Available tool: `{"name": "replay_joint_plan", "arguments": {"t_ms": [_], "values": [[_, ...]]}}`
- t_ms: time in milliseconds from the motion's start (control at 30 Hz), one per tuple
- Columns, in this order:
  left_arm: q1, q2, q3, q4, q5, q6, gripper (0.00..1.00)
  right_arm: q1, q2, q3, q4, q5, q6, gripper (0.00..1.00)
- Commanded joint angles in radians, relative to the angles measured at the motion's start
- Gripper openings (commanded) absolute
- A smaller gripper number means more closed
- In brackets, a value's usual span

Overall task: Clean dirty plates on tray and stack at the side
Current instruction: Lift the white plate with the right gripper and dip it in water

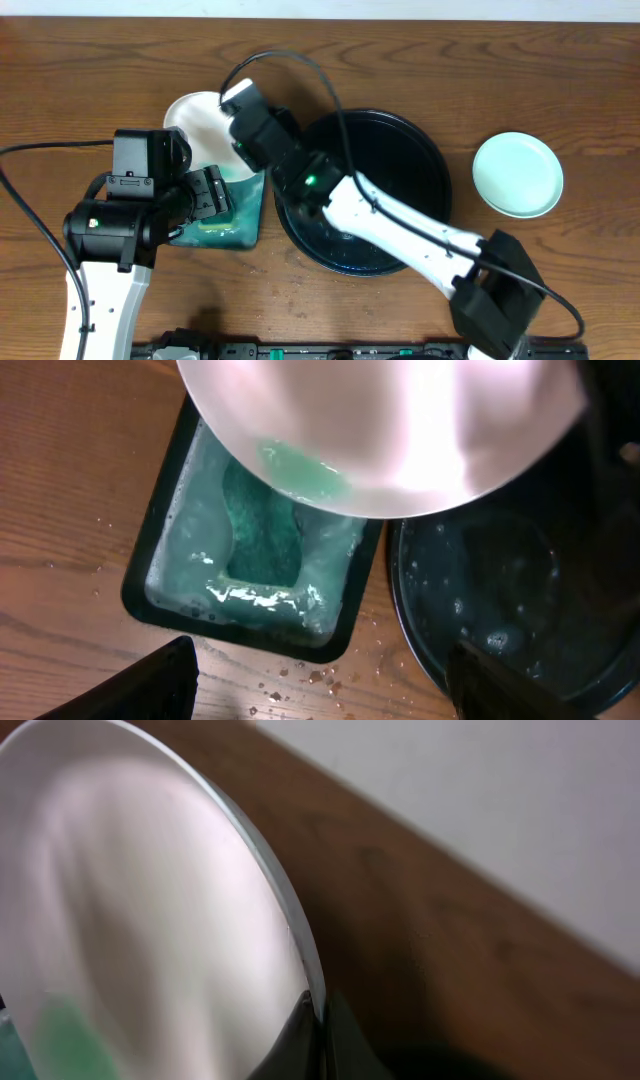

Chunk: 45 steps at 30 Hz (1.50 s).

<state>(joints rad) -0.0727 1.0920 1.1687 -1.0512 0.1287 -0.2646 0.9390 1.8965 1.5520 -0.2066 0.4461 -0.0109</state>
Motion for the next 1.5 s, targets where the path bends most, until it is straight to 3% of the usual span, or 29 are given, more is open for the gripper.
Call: {"name": "replay_joint_plan", "arguments": {"t_ms": [0,200,467,1467], "values": [[0.004,0.000,0.017,-0.003,0.002,0.002,0.80,0.037,-0.081,0.013,0.032,0.187,-0.170,0.01],[0.004,0.000,0.017,-0.003,0.002,0.002,0.80,0.102,-0.092,0.013,0.147,0.342,-0.354,0.01],[0.004,0.000,0.017,-0.003,0.002,0.002,0.80,0.122,-0.092,0.013,0.231,0.408,-0.482,0.01],[0.004,0.000,0.017,-0.003,0.002,0.002,0.80,0.131,-0.092,0.013,0.278,0.441,-0.512,0.01]]}}
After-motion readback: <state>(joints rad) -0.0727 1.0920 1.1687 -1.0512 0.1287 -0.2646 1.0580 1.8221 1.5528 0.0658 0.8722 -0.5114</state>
